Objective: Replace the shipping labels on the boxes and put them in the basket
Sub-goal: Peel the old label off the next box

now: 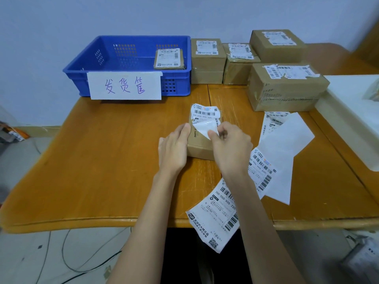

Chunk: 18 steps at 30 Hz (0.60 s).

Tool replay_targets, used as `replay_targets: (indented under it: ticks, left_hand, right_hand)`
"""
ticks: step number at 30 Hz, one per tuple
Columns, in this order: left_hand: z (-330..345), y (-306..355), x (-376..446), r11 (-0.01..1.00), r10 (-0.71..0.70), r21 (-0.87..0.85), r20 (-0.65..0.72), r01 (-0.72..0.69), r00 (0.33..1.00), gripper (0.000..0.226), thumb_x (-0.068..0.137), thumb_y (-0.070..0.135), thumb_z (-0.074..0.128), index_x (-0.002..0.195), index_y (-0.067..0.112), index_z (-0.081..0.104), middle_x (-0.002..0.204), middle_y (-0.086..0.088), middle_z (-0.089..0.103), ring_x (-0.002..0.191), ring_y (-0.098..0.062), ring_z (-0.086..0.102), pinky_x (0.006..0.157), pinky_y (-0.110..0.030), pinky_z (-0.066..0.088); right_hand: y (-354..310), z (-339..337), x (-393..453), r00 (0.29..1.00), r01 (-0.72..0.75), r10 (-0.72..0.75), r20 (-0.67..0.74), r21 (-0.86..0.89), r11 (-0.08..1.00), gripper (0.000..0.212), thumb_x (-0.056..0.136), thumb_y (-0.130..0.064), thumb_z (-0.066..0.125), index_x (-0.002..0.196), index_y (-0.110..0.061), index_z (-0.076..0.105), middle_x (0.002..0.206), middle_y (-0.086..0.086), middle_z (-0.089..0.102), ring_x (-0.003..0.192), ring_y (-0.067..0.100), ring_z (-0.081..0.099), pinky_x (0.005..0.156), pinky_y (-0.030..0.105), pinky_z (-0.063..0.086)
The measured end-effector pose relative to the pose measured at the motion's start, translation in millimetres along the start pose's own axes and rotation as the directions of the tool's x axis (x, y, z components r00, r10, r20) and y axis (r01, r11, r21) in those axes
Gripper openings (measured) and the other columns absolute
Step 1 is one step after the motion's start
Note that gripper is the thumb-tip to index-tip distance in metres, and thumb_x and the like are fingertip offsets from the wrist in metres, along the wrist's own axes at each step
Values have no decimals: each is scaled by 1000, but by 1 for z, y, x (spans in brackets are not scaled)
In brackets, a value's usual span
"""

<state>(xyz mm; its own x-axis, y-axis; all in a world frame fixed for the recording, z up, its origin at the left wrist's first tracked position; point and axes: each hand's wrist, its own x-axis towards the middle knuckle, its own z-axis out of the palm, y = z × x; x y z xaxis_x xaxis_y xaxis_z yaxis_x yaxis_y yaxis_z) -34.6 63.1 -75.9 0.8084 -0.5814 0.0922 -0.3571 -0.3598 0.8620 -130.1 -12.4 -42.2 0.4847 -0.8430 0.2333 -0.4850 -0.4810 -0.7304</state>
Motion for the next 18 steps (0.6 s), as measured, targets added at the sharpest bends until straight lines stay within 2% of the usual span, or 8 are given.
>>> replay_targets:
  ticks: [3,7,11,14,16,18]
  left_hand:
    - [1,-2,1,1000,-6,-3,-7,6,1000,48,93,54,16,96,30,58,100,11,68,91,-8,54,88,-32,27]
    - [0,-2,2,1000,-11,-8,-17,11,1000,39,95,53,18,87,35,52,89,13,64,87,-7,53,88,-32,28]
    - [1,-5,2,1000,-26,-5,-13,26,1000,41,100,51,20,96,34,57,97,14,67,93,-8,54,88,-30,26]
    - [0,-5,2,1000,-28,-1,-17,28,999,47,101,51,20,103,30,62,97,14,67,92,-4,54,87,-29,25]
    - [0,-4,3,999,-36,8,-12,36,999,40,106,44,22,99,33,59,92,15,64,88,0,52,84,-29,22]
    - [0,-4,3,999,-29,28,-16,30,999,36,108,41,22,91,35,53,90,14,62,86,-4,52,83,-31,23]
  right_hand:
    - [1,0,0,1000,-16,16,-11,55,998,18,91,-27,66,80,-15,59,80,-2,60,68,9,50,57,15,32]
    - [1,-1,-4,1000,-14,13,12,93,996,30,93,-26,61,69,-15,46,65,-7,46,60,7,40,55,21,29]
    - [-2,-3,-2,999,-33,30,36,83,996,31,95,-25,58,69,-15,45,61,-12,40,57,4,38,53,19,27]
    - [-4,-9,-2,997,-27,21,70,79,997,32,97,-29,55,68,-17,46,63,-11,42,58,4,39,54,18,27]
    - [-4,-16,-4,991,-25,1,134,174,984,37,100,-30,47,65,-19,44,63,-11,43,59,2,42,55,19,29]
    - [-2,-19,-9,981,19,-59,187,209,978,34,99,-28,46,66,-23,45,68,-12,48,70,-4,46,63,17,34]
